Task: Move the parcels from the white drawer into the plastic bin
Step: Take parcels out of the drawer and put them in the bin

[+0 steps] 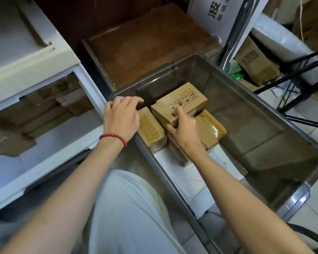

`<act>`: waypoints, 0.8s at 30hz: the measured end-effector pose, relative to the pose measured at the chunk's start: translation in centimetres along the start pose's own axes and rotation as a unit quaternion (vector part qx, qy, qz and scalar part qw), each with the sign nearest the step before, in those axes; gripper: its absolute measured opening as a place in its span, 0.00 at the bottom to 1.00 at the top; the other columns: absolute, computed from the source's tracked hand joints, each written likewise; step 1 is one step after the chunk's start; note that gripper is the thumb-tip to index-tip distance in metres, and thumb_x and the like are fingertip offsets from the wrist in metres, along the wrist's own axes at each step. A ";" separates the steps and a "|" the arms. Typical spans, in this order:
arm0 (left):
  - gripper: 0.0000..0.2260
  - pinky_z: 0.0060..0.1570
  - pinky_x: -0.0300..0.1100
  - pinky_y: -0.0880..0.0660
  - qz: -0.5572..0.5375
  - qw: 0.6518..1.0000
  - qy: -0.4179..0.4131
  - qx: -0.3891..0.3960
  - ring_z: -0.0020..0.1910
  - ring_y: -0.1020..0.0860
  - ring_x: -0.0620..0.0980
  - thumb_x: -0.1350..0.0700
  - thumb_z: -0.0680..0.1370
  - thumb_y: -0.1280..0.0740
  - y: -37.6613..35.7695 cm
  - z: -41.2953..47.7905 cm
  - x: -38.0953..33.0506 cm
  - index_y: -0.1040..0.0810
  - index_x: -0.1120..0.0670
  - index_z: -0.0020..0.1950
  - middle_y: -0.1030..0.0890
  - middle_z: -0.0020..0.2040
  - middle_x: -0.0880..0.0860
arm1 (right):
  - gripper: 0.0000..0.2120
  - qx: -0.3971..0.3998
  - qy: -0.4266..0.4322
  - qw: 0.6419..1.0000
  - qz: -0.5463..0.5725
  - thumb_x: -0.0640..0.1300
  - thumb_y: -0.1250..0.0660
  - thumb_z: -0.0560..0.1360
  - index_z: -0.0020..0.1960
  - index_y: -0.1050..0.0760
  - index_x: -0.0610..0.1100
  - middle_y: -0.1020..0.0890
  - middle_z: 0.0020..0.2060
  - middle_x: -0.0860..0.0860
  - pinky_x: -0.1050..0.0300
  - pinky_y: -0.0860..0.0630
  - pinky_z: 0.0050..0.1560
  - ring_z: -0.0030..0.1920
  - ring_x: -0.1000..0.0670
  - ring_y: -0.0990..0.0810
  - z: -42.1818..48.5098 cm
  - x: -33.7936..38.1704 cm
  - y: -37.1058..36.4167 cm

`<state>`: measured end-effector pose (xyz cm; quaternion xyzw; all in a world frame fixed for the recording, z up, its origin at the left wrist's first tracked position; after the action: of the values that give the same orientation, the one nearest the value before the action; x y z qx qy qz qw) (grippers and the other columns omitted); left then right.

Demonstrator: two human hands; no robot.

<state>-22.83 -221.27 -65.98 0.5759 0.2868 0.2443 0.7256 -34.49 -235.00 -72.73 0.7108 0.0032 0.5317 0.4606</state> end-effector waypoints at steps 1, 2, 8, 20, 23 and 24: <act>0.15 0.60 0.48 0.34 0.001 1.000 0.000 0.006 0.63 0.29 0.52 0.56 0.79 0.39 -0.3 -0.2 0.1 0.27 0.48 0.66 0.22 0.61 0.50 | 0.15 0.008 -0.002 1.000 -0.005 0.44 0.29 0.74 0.57 0.32 0.47 0.23 0.59 0.48 0.53 0.22 0.52 0.53 0.50 0.22 0.1 -0.3 -0.5; 0.15 0.60 0.49 0.34 0.000 1.000 0.002 0.011 0.62 0.29 0.52 0.56 0.79 0.39 -0.7 -0.5 0.2 0.27 0.48 0.66 0.22 0.61 0.50 | 0.16 0.013 -0.007 1.000 0.001 0.43 0.29 0.74 0.57 0.32 0.46 0.23 0.58 0.48 0.56 0.23 0.51 0.51 0.51 0.23 0.1 -0.6 -1.0; 0.13 0.58 0.48 0.33 -0.014 1.000 0.018 -0.014 0.60 0.27 0.52 0.55 0.81 0.41 -1.8 -1.6 0.4 0.26 0.50 0.65 0.21 0.58 0.50 | 0.18 -0.001 -0.013 0.999 0.041 0.41 0.28 0.73 0.58 0.31 0.41 0.24 0.61 0.46 0.61 0.26 0.54 0.52 0.52 0.24 0.8 -2.4 -3.2; 0.14 0.62 0.47 0.37 -0.022 0.999 0.039 -0.014 0.62 0.28 0.51 0.53 0.81 0.41 -2.2 -1.4 0.0 0.28 0.49 0.67 0.22 0.60 0.49 | 0.10 -0.046 0.065 0.994 -0.079 0.42 0.36 0.77 0.57 0.24 0.45 0.22 0.52 0.49 0.61 0.29 0.45 0.48 0.51 0.26 1.0 -3.8 -4.3; 0.14 0.62 0.46 0.38 -0.026 0.999 0.040 -0.011 0.61 0.28 0.50 0.53 0.81 0.41 -2.1 -1.5 -0.1 0.29 0.48 0.67 0.22 0.59 0.49 | 0.14 -0.028 0.116 0.985 -0.125 0.37 0.34 0.76 0.60 0.27 0.44 0.24 0.58 0.50 0.55 0.24 0.49 0.54 0.50 0.25 1.3 -3.5 -3.6; 0.15 0.62 0.46 0.38 -0.028 0.999 0.040 -0.012 0.61 0.28 0.50 0.53 0.81 0.41 -2.1 -1.6 -0.1 0.29 0.48 0.67 0.22 0.59 0.49 | 0.14 -0.028 0.110 0.985 -0.129 0.37 0.33 0.75 0.59 0.27 0.44 0.23 0.58 0.49 0.54 0.23 0.48 0.54 0.49 0.25 1.5 -3.4 -3.2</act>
<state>-23.99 -220.70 -68.24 0.5489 0.3287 0.2499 0.7268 -33.25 -235.77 -77.40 0.6283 0.1307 0.5429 0.5416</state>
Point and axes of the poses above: each hand's wrist, its own z-axis towards the middle knuckle, its own y-axis out of the back of the hand, x = y × z, the point moved 2 cm from there along z, towards the middle knuckle
